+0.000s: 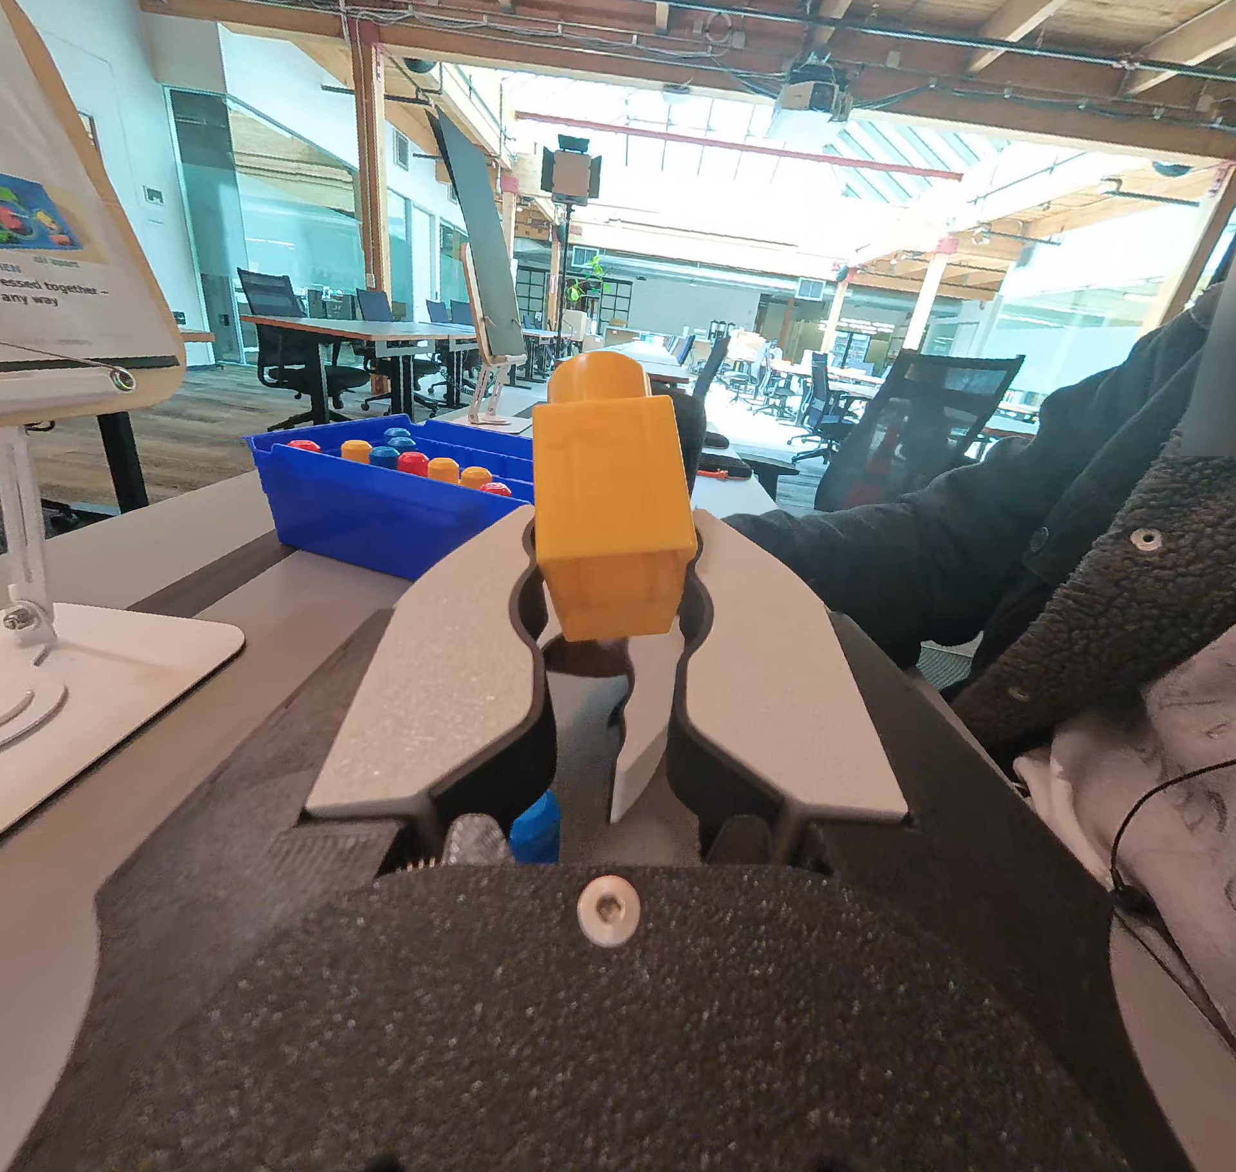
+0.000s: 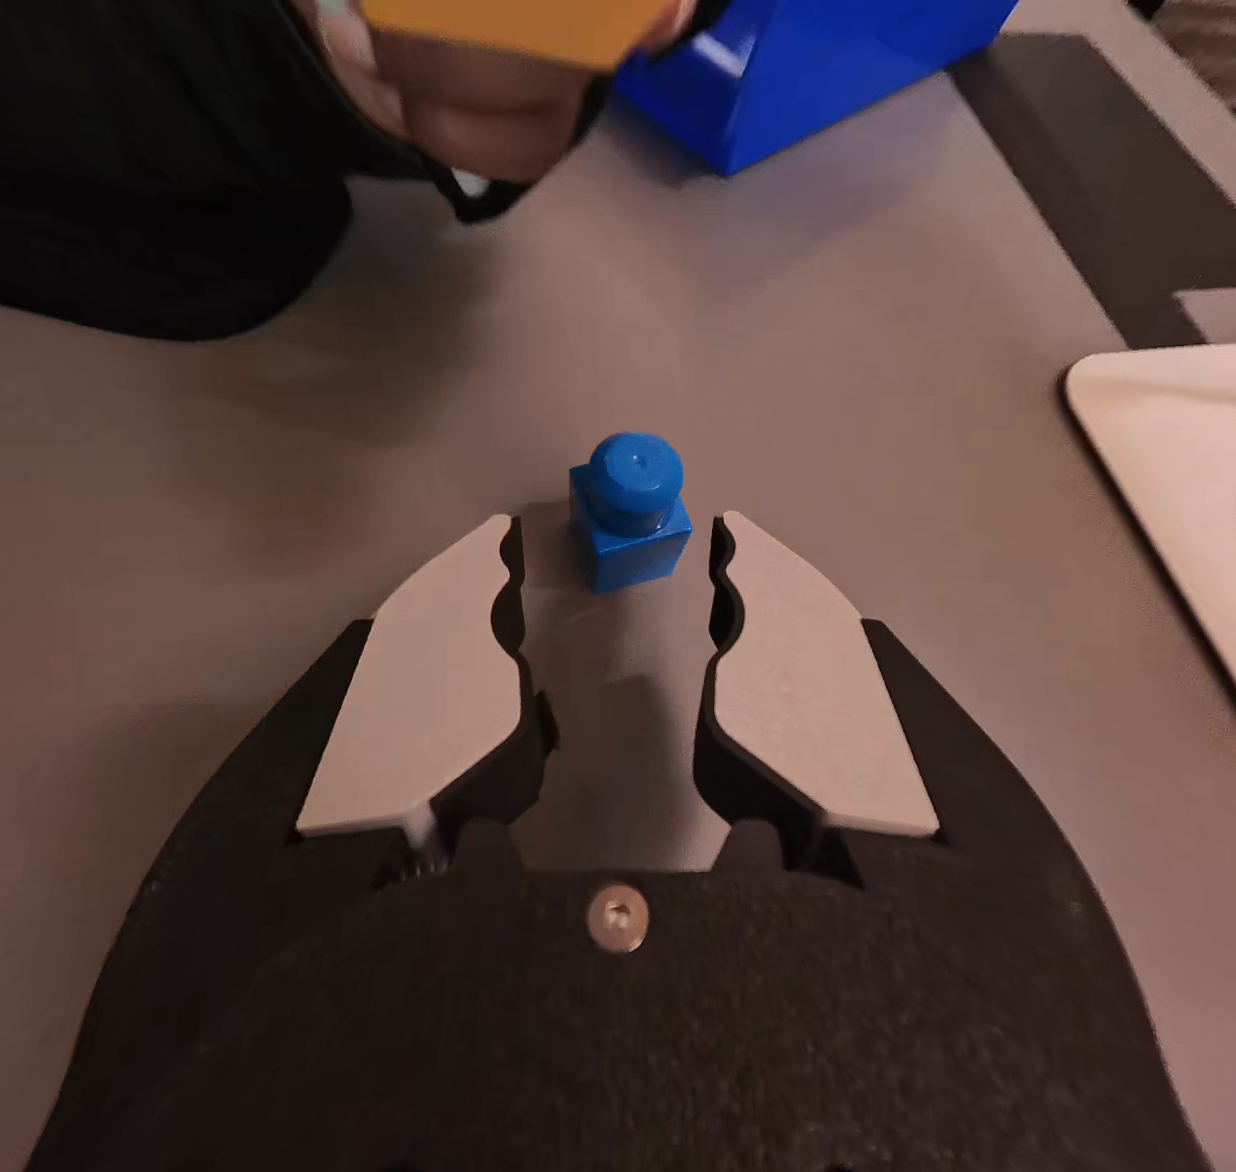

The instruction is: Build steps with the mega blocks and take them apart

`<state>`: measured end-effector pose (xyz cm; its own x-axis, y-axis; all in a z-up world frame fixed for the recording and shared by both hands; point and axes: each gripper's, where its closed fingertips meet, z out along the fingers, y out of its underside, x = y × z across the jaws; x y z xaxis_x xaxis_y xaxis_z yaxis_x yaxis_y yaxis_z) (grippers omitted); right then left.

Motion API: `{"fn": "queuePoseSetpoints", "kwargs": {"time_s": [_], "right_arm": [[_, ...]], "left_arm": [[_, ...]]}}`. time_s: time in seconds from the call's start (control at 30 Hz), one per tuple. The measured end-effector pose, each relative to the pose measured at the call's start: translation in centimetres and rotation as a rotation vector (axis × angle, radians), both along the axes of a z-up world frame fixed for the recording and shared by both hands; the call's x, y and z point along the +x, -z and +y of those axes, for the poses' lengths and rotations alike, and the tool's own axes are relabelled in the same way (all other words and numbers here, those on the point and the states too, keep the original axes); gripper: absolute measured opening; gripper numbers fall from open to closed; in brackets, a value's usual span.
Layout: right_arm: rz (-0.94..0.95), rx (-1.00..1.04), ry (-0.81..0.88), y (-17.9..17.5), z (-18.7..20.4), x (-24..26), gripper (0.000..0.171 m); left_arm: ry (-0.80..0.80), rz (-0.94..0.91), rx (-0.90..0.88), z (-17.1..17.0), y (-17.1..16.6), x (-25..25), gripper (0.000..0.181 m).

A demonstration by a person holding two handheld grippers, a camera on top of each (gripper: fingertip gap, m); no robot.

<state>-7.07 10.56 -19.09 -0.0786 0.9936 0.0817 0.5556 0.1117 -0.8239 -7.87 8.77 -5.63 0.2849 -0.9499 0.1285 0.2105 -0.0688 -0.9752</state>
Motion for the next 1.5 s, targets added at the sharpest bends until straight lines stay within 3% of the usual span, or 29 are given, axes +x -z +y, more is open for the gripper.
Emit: {"fn": "queuePoseSetpoints", "kwargs": {"time_s": [0.3,0.53,0.63,0.73,0.83,0.93,1.13,1.5], "right_arm": [[-0.067,0.003,0.002,2.7,0.8,-1.4,0.044],[-0.030,-0.008,-0.011,2.2,0.7,-1.4,0.036],[0.147,-0.070,0.058,-1.7,2.1,-0.8,0.036],[0.483,-0.182,0.130,-8.6,3.9,0.9,0.036],[0.783,-0.314,0.125,-14.7,4.2,3.6,0.036],[0.924,-0.425,0.066,-17.5,3.0,5.0,0.036],[0.852,-0.439,-0.019,-16.7,0.6,3.6,0.036],[0.795,-0.465,-0.034,-15.4,-0.3,2.5,0.035]], "left_arm": [[0.014,0.007,0.010,-0.3,-0.1,0.1,0.038],[0.007,0.013,0.010,-0.2,0.0,0.0,0.038],[-0.010,0.003,0.007,0.1,-0.1,-0.2,0.038],[-0.022,-0.009,0.003,0.3,-0.2,-0.4,0.037],[-0.022,-0.014,-0.006,0.3,-0.1,0.1,0.037],[-0.010,-0.017,-0.026,0.1,0.1,0.9,0.037],[0.013,-0.030,-0.044,-0.4,-0.3,1.6,0.037],[-0.015,-0.066,-0.038,-0.3,-0.9,1.3,0.037]]}}
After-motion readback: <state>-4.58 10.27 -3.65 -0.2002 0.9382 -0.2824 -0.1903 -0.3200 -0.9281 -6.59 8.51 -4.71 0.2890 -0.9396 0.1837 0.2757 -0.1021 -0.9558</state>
